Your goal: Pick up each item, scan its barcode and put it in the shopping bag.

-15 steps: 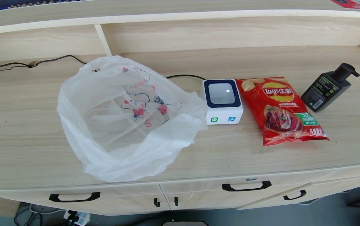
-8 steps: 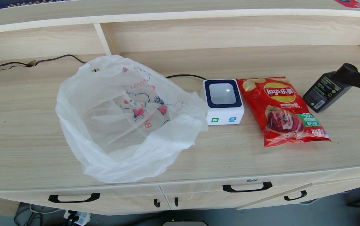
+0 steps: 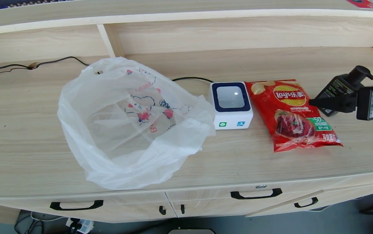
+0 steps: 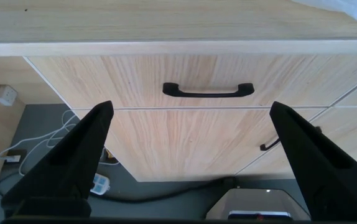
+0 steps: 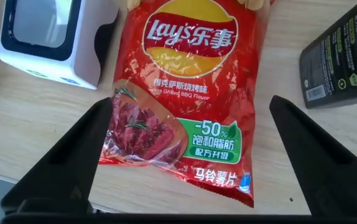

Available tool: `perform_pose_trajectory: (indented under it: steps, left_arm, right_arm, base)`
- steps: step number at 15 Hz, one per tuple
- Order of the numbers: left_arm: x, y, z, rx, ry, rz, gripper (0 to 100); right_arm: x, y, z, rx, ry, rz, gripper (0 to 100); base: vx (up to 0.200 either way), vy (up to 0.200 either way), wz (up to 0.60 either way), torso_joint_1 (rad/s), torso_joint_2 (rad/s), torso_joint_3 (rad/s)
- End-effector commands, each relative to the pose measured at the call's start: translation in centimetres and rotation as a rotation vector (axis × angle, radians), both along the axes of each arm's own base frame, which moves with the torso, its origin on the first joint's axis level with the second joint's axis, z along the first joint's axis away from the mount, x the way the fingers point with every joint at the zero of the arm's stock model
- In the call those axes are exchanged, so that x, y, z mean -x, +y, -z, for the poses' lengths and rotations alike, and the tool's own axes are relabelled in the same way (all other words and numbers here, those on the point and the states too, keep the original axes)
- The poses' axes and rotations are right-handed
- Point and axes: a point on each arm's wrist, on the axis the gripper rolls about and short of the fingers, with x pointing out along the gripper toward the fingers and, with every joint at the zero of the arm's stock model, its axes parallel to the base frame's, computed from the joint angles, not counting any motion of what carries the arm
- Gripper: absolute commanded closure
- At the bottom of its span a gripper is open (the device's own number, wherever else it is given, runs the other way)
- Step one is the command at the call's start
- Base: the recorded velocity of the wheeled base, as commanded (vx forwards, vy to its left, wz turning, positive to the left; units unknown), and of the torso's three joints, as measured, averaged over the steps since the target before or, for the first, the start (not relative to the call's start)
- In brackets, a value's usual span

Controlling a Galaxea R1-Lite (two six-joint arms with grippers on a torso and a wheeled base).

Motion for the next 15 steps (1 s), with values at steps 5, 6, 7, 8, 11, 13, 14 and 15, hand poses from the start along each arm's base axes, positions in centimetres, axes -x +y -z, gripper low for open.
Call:
perform_pose_trajectory:
  steps: [5,6,7,8,11,13,14,15]
  left_arm:
    - [0.0,0.0,0.0,0.001,0.0,0.003,0]
    - [0.0,0.0,0.0,0.001,0.0,-0.001,0]
    - [0.0,0.0,0.0,0.001,0.0,0.001,0]
    - [0.0,0.0,0.0,0.001,0.0,0.001,0]
    - [0.0,0.0,0.0,0.001,0.0,-0.001,0]
    - [0.0,0.0,0.0,0.003,-0.003,0.001,0]
    - [0.0,0.0,0.0,0.003,-0.005,-0.001,0]
    - [0.0,0.0,0.0,0.003,-0.005,0.001,0]
  right_arm:
    - [-2.4,1.9,2.4,-0.013,0.11,0.022,0]
    - [-2.8,2.0,2.5,-0.008,0.115,0.019,0]
    - [-3.1,2.1,2.5,0.012,0.112,0.007,0]
    - [-3.2,2.2,2.6,0.031,0.112,-0.003,0]
    - [-4.8,2.2,2.5,0.063,0.101,-0.003,0]
    - [-5.4,1.7,1.9,0.077,0.081,0.009,0]
    - [-5.6,1.7,2.1,0.079,0.09,0.01,0]
    - [-5.6,1.7,2.3,0.083,0.097,0.01,0]
  base:
    - [0.0,0.0,0.0,0.0,0.0,0.0]
    - [0.0,0.0,0.0,0.0,0.0,0.0]
    - [0.0,0.0,0.0,0.0,0.0,0.0]
    - [0.0,0.0,0.0,0.0,0.0,0.0]
    - [0.0,0.0,0.0,0.0,0.0,0.0]
    - [0.0,0.0,0.0,0.0,0.0,0.0]
    - [0.0,0.0,0.0,0.0,0.0,0.0]
    - [0.0,0.0,0.0,0.0,0.0,0.0]
